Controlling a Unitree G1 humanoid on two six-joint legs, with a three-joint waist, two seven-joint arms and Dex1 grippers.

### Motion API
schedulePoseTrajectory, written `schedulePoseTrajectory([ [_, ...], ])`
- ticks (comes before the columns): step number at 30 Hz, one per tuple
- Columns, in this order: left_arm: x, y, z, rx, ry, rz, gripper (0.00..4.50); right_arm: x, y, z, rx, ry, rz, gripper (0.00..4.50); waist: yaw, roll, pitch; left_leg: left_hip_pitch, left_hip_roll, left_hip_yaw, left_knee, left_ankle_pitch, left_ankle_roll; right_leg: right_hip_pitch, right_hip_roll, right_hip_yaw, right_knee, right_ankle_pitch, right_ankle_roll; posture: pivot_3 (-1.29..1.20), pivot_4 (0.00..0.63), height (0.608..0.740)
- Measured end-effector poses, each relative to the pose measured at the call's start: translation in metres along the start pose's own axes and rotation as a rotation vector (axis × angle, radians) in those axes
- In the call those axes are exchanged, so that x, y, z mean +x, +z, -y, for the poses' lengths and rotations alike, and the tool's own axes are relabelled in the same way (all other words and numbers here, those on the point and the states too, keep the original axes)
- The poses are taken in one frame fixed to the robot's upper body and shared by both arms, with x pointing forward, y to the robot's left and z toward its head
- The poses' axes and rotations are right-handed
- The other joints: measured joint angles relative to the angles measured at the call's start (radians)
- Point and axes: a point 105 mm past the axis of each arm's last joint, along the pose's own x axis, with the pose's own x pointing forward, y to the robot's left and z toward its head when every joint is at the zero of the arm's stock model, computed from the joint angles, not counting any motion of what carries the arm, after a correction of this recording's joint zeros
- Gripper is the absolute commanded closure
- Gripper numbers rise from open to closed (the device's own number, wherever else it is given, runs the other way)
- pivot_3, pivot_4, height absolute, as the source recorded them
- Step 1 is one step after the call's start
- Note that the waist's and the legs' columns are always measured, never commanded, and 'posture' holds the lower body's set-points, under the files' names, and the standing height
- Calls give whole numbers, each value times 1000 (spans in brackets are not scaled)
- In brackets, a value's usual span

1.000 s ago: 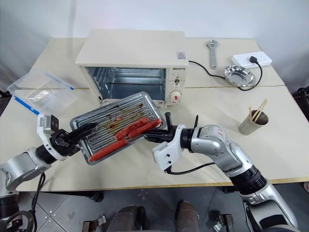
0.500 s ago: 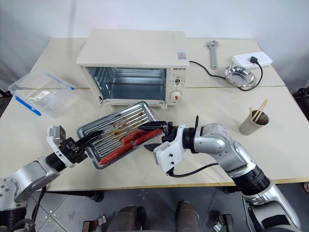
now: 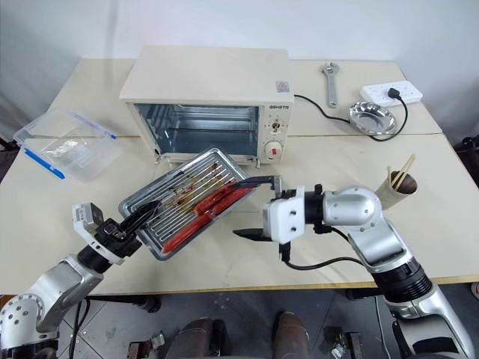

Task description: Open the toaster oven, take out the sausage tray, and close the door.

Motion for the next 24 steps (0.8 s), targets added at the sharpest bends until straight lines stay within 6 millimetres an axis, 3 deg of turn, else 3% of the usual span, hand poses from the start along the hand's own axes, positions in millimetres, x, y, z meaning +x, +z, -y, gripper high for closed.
schedulePoseTrajectory([
  [2,-4,-2,0,-7,1,25,4500,-5,-6,2,67,-5,-16,227,0,0,0,0,0,0,0,0,0,1,0,0,-1,0,0,0,150,740],
  [6,-15,-2,2,-22,-11,124,4500,-21,-20,-1,241,26,-39,1131,1,0,0,0,0,-1,0,-1,1,3,0,-2,-5,0,0,0,150,740],
  [9,-24,0,3,-27,-1,198,4500,-31,-34,-2,390,27,-31,2099,1,0,0,1,0,-3,0,-1,1,6,0,-3,-7,0,0,0,150,740],
  [16,-43,4,3,-51,16,360,4500,-41,-67,-10,503,58,-47,4468,-1,0,0,1,-1,-3,0,-2,3,9,1,-3,-11,0,0,0,150,740],
  [20,-66,1,0,-82,51,486,4500,-38,-102,-24,565,63,-92,4468,-2,0,0,1,0,-2,0,-2,3,9,1,-4,-12,0,0,0,150,740],
  [24,-78,7,-3,-86,72,563,4500,-27,-117,-37,594,102,-112,4468,0,1,0,1,0,-3,3,-2,3,9,1,-3,-12,1,-1,0,150,740],
])
